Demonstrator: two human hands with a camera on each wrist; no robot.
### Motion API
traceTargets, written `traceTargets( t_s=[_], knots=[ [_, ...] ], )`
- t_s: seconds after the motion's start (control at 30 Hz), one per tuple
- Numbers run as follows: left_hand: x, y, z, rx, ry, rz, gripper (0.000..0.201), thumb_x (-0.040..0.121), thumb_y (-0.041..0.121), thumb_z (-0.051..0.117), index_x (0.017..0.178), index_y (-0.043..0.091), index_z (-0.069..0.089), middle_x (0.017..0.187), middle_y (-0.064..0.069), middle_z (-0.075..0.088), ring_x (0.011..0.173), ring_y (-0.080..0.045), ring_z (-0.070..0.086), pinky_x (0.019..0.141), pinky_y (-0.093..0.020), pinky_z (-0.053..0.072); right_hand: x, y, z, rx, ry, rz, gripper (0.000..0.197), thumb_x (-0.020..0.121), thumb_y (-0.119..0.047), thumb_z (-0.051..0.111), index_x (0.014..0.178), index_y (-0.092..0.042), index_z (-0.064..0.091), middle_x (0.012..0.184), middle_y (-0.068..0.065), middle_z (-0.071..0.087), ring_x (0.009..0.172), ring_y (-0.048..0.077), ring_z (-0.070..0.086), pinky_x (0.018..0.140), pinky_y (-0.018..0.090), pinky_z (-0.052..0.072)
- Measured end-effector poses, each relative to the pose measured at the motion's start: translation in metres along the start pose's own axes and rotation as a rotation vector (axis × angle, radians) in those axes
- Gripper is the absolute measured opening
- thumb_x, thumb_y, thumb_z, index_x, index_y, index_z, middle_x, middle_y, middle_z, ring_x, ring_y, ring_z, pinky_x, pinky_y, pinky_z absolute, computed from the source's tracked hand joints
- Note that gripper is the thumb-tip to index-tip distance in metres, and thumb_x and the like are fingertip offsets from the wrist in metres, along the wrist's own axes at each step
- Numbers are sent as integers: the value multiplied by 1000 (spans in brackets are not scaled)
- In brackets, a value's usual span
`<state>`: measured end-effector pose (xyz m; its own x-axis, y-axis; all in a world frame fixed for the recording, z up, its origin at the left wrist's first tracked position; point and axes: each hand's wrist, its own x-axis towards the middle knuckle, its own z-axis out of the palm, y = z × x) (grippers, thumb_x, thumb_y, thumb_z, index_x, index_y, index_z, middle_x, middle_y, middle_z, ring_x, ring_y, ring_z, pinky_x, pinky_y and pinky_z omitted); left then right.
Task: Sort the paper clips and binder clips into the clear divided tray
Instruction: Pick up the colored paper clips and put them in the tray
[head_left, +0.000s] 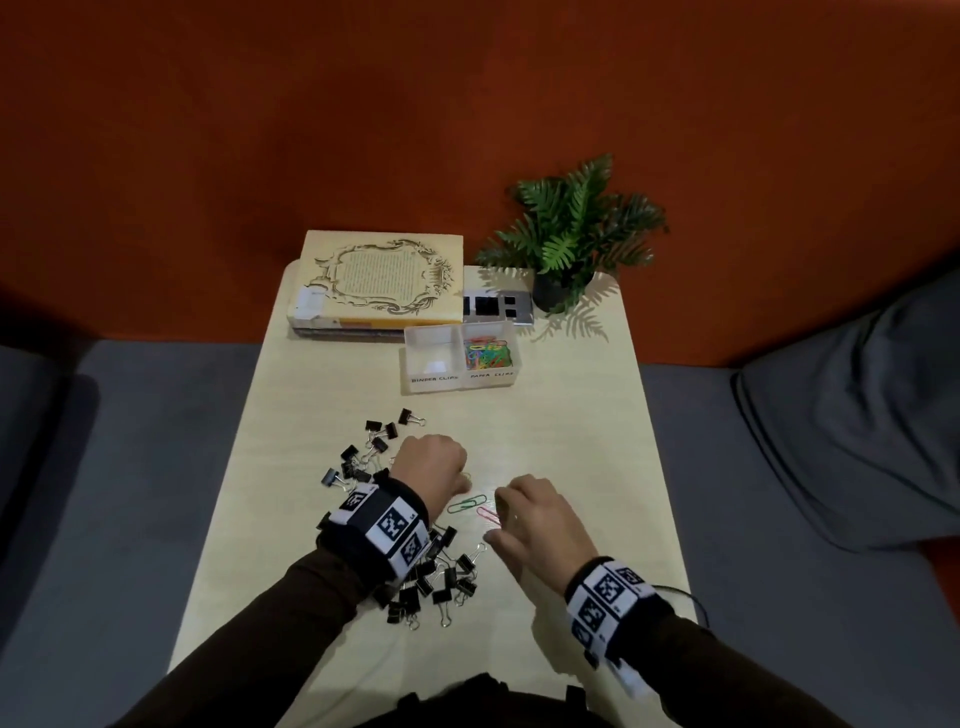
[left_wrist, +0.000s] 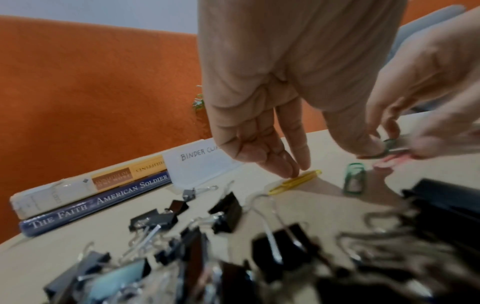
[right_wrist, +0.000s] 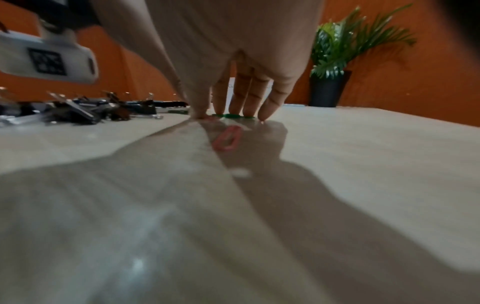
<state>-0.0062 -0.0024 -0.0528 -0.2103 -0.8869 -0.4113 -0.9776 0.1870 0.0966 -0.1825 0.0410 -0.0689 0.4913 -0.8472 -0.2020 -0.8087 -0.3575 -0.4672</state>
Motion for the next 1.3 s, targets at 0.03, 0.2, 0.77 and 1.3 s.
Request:
traceTargets(
  t_s=[0.03, 0.2, 0.77, 1.3],
  knots=[
    [-3, 3, 3, -43, 5, -3, 34, 85, 42, 63, 93, 9, 67, 101, -8, 68, 95, -28, 64, 77, -35, 48, 0, -1, 2, -24, 28, -10, 25, 76, -33, 67, 90, -14, 58, 98, 5, 60, 88, 26, 54, 72, 39, 49],
    [-11, 14, 16, -173, -9, -25, 30, 86, 29, 68, 98, 1, 66, 100, -11, 60, 98, -29, 63, 77, -35, 51, -6, 18, -3, 42, 186, 48, 3, 82, -14, 63, 84, -13, 66, 85, 5, 64, 78, 26, 60, 60, 37, 53],
    [-23, 35, 22, 97, -78, 105, 27, 83, -20, 45, 95, -3, 62, 98, -17, 60, 83, -28, 54, 63, -36, 41, -59, 21, 23, 67, 188, 250, 8, 78, -12, 60, 73, -9, 65, 73, 5, 60, 67, 21, 59, 50, 28, 48],
    [75, 14, -98, -264, 216, -180, 20, 95, 8, 50, 102, 0, 67, 106, -18, 70, 99, -35, 66, 81, -40, 56, -46, 15, 19, 21, -6, 387, 24, 61, -9, 72, 63, -18, 50, 64, 0, 51, 57, 23, 55, 42, 18, 16]
  ],
)
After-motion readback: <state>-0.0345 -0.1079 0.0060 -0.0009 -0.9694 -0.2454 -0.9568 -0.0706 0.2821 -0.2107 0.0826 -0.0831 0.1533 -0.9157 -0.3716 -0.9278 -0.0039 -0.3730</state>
